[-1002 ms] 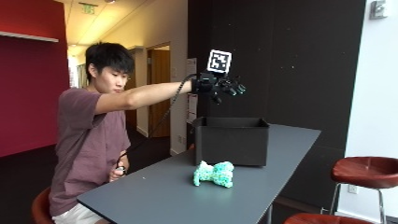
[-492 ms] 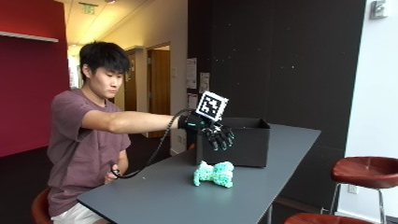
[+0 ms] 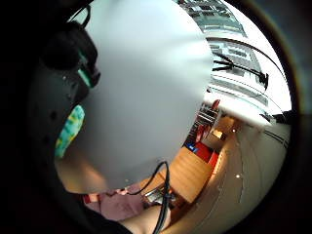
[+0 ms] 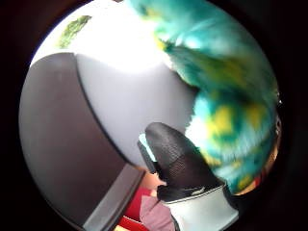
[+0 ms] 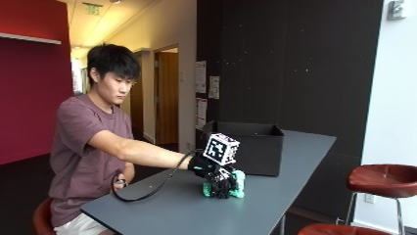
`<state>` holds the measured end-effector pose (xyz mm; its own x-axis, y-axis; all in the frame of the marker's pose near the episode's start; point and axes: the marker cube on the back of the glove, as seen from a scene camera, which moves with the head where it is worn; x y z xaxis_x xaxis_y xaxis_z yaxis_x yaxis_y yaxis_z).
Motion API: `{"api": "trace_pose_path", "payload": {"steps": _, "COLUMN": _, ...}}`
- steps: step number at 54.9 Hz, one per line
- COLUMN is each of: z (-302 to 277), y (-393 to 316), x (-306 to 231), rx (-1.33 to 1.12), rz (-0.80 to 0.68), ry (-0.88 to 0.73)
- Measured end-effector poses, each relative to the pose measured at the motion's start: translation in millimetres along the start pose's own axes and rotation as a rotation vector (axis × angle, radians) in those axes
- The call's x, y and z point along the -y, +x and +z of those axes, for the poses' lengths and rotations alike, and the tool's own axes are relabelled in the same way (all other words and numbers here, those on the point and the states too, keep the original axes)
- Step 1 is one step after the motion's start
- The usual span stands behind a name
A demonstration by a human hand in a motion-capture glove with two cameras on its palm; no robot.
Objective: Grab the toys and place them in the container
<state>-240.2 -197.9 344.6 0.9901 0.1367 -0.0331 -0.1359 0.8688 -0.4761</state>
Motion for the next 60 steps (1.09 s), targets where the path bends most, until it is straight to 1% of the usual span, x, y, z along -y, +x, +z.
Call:
{"api": "trace_pose_path", "payload": {"steps": 4, "z": 1, "y": 2, "x": 5, "rx": 0.021, "rz": 0.000, "ry": 0.104}}
{"api": "trace_pose_path", "payload": {"steps": 7, "z": 1, "y": 1, "x": 7, "rx": 0.029, "rz": -0.031, "ry": 0.126}}
{"api": "trace_pose_path", "payload": {"steps": 12, "z": 0, "y": 0, "x": 8, "rx": 0.001, "rz": -0.120, "ry": 0.094}}
{"api": "trace_pose_path", "payload": {"steps": 18, "z": 0, "y": 5, "x": 5, "rx": -0.130, "rz": -0.305, "ry": -0.003}}
{"api": "trace_pose_path", "payload": {"steps": 22, "z": -2, "y": 12, "x": 5, "rx": -0.163, "rz": -0.348, "ry": -0.023}}
{"api": "trace_pose_path", "payload": {"steps": 26, "z": 1, "y": 22, "x": 9, "rx": -0.225, "rz": -0.326, "ry": -0.022}}
{"api": "trace_pose_path", "payload": {"steps": 30, "z": 2, "y": 13, "x": 9, "rx": -0.052, "rz": -0.275, "ry": -0.055}}
{"api": "trace_pose_path", "payload": {"steps": 32, "z": 2, "y": 10, "x": 10, "rx": 0.010, "rz": -0.268, "ry": -0.041}}
{"api": "trace_pose_path", "payload": {"steps": 37, "z": 0, "y": 9, "x": 14, "rx": 0.022, "rz": -0.231, "ry": 0.032}}
{"api": "trace_pose_path", "payload": {"steps": 40, "z": 0, "y": 7, "x": 15, "rx": 0.037, "rz": -0.217, "ry": 0.037}}
{"api": "trace_pose_path", "payload": {"steps": 50, "z": 5, "y": 1, "x": 16, "rx": 0.250, "rz": -0.291, "ry": -0.103}}
{"api": "trace_pose_path", "payload": {"steps": 55, "z": 5, "y": -1, "x": 15, "rx": 0.254, "rz": -0.301, "ry": -0.110}}
{"api": "trace_pose_path", "payload": {"steps": 60, "z": -5, "y": 2, "x": 11, "rx": 0.158, "rz": -0.275, "ry": -0.011}}
